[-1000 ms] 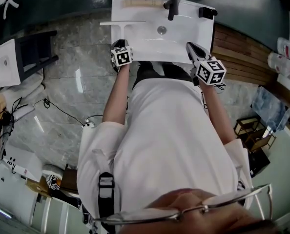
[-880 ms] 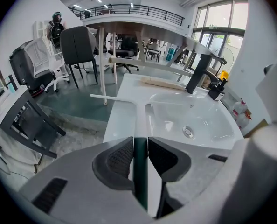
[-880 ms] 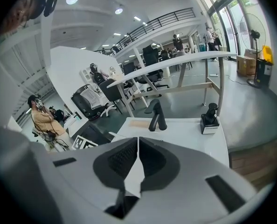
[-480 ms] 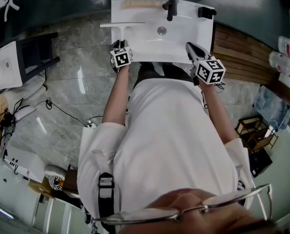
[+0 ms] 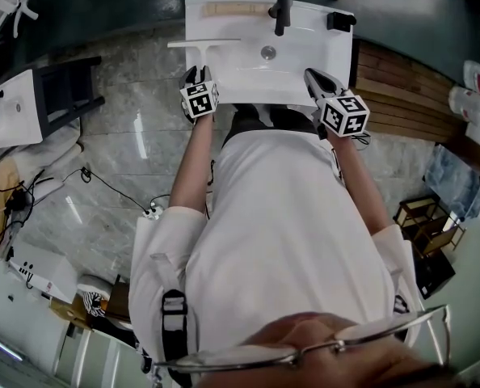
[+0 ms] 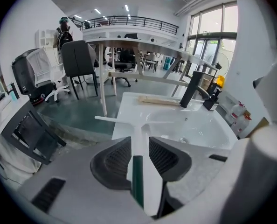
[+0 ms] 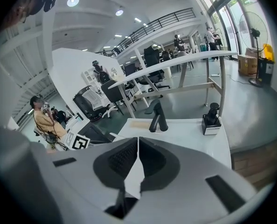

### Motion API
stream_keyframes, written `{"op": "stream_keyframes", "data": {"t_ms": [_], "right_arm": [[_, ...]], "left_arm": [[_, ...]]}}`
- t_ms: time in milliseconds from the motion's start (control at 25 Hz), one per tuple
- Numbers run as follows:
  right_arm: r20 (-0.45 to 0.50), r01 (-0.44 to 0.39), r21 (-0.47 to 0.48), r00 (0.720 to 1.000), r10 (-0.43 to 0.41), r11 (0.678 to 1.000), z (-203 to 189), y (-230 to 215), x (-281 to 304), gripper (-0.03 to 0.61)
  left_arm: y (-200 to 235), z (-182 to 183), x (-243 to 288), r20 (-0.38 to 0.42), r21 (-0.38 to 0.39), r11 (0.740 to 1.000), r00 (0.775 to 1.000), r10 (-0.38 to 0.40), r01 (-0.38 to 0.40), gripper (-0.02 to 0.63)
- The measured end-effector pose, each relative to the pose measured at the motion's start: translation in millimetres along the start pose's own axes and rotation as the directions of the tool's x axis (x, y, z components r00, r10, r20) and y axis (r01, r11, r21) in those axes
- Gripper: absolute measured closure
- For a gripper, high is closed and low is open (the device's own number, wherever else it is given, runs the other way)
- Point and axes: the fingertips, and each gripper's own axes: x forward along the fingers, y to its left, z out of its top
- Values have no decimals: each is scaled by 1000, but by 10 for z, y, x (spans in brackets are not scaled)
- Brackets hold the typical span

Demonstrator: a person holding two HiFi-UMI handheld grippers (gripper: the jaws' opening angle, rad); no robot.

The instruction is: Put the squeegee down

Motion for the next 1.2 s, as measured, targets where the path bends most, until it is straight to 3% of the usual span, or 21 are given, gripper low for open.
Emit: {"op": "stream_keyframes", "data": {"t_ms": [120, 360, 640, 920, 1200], "right_arm": [[10, -3, -25, 1000, 3, 1000, 49, 0, -25, 565], [58, 25, -178, 998, -15, 984, 215, 0, -135, 570], [89, -1, -210, 996, 20, 978, 366, -63, -213, 571], [164, -5, -297, 985, 56, 955, 646, -28, -407, 571], [217, -24, -349, 971, 105, 937, 873, 16, -610, 572]], "left_arm": [[-125, 131, -136, 38, -31, 999, 999, -29, 30, 508], [-437, 484, -455, 131, -28, 996, 988, -78, 82, 508], [-768, 861, -826, 222, 1, 991, 967, -127, 130, 510], [-968, 1174, -1281, 350, -14, 990, 928, -127, 140, 545], [-1119, 1363, -1634, 428, -10, 987, 893, -141, 161, 599]]}}
